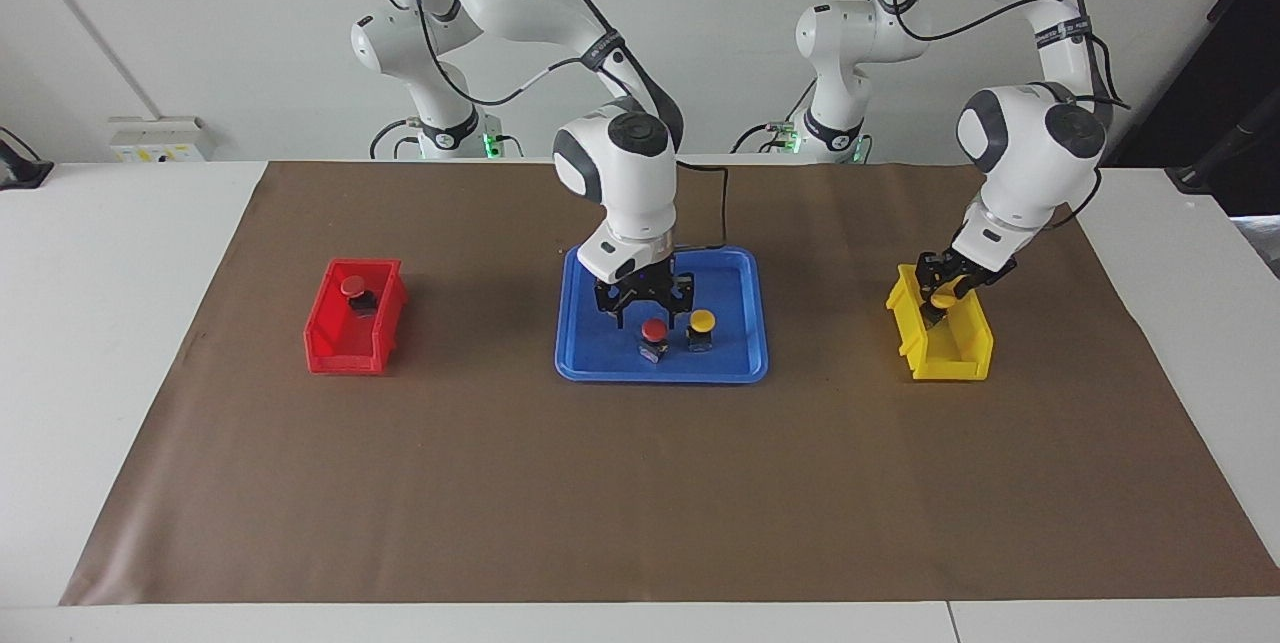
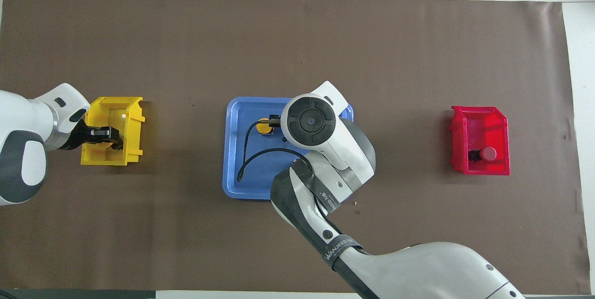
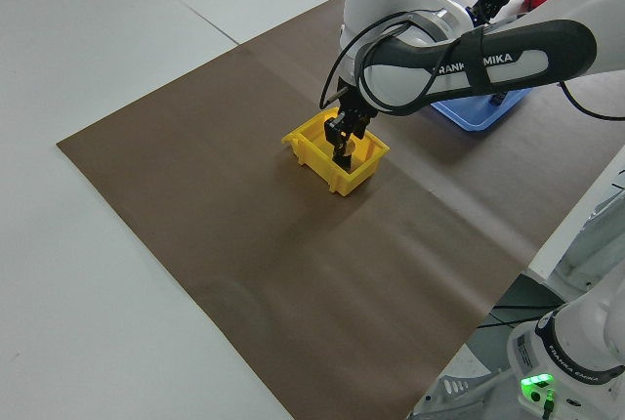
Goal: Sort red and yellow buttons by color
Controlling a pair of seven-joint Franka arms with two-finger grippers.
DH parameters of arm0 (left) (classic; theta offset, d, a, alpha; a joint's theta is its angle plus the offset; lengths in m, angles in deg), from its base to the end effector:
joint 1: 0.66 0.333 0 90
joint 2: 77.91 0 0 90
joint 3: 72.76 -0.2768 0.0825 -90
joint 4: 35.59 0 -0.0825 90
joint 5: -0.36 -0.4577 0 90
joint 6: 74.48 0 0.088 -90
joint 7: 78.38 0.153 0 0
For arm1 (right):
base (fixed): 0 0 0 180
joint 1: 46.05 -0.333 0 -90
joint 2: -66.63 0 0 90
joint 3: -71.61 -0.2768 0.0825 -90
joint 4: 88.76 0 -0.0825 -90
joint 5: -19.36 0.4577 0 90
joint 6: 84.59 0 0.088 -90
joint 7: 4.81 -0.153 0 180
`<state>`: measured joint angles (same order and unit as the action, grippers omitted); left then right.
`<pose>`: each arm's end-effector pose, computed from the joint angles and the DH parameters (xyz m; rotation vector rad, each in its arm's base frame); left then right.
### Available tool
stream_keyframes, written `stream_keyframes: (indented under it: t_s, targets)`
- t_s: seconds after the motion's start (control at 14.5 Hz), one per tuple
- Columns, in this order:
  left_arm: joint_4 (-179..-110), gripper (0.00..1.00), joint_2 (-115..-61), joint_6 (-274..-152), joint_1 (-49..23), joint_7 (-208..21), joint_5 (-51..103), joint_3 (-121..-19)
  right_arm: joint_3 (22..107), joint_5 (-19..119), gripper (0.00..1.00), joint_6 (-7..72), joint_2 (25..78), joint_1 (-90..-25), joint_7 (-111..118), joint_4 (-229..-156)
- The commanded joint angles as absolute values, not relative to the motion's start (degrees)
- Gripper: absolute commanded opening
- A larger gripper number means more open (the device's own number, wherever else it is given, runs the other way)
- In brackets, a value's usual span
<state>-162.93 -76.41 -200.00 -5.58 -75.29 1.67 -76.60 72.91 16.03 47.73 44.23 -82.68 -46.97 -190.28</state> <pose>0.5816 -0.0128 0.2572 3.1198 -0.0928 -0.0083 0.5866 0.4124 0.2322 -3.0812 0.1247 -0.2291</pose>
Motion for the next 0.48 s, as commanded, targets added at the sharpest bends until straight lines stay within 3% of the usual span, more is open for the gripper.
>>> stream_keyframes:
  t_s: [0.0, 0.14, 0.35, 0.41]
  targets:
    - [-153.85, 0.71, -73.70, -188.36, -5.59, -74.78, 2.29, -75.75, 73.02, 15.05, 0.79, 49.89, 44.39, -82.70, -47.43, -191.50]
    - [-142.88, 1.00, -73.43, -178.51, -6.72, -74.60, 2.20, -74.96, 72.93, 14.18, 0.76, 50.06, 44.31, -82.70, -47.17, -191.41]
    - [-128.88, 1.00, -76.66, -169.59, -9.09, -74.16, -0.60, -74.78, 72.93, 13.91, 0.68, 50.77, 44.31, -82.70, -47.08, -191.50]
    - [-129.54, 1.00, -76.77, -171.58, -10.84, -74.42, -0.44, -74.69, 72.93, 13.91, 0.64, 50.77, 44.22, -82.61, -47.08, -191.50]
